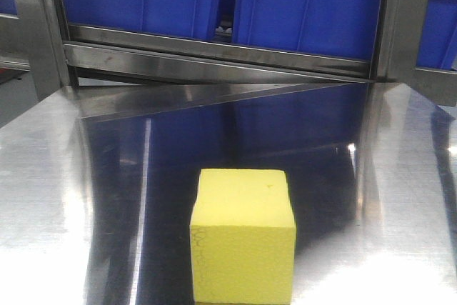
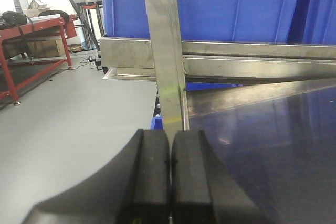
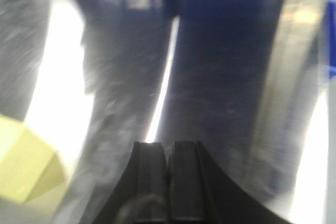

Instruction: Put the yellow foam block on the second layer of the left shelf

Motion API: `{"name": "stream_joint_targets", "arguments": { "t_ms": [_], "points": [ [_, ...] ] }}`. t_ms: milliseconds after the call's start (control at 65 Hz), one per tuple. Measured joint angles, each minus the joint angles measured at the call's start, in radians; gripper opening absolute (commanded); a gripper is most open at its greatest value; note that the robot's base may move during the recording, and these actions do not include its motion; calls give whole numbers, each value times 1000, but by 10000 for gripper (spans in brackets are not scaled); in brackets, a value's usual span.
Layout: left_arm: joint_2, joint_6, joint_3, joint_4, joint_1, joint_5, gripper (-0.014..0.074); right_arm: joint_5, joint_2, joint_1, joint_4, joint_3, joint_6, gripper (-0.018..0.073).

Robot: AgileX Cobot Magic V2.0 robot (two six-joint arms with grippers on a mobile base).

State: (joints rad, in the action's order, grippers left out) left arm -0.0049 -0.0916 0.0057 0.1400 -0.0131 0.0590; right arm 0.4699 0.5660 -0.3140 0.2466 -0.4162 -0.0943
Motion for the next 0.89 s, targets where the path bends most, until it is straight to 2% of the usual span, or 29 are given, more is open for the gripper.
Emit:
{"name": "stream_joint_targets", "arguments": {
  "t_ms": [62, 154, 215, 277, 462, 554, 738, 892],
  "points": [
    [0, 0, 0, 0, 0, 0, 136, 0, 42, -55, 3, -19, 0, 207],
    [0, 0, 0, 0, 0, 0, 136, 2, 113, -122, 3, -51, 3, 454],
    [0, 0, 0, 0, 0, 0, 136, 2, 170, -167, 3, -75, 19, 652],
    [0, 0, 0, 0, 0, 0, 136, 6, 217, -193, 5, -103, 57, 628],
    [0, 0, 0, 0, 0, 0, 136, 85, 395, -274, 5, -241, 216, 629],
    [0, 0, 0, 0, 0, 0, 136, 160, 487, -324, 5, -334, 302, 629],
    [0, 0, 0, 0, 0, 0, 136, 341, 699, -423, -14, -522, 540, 629],
    [0, 0, 0, 0, 0, 0, 136, 418, 847, -494, -70, -640, 664, 629]
  ]
}}
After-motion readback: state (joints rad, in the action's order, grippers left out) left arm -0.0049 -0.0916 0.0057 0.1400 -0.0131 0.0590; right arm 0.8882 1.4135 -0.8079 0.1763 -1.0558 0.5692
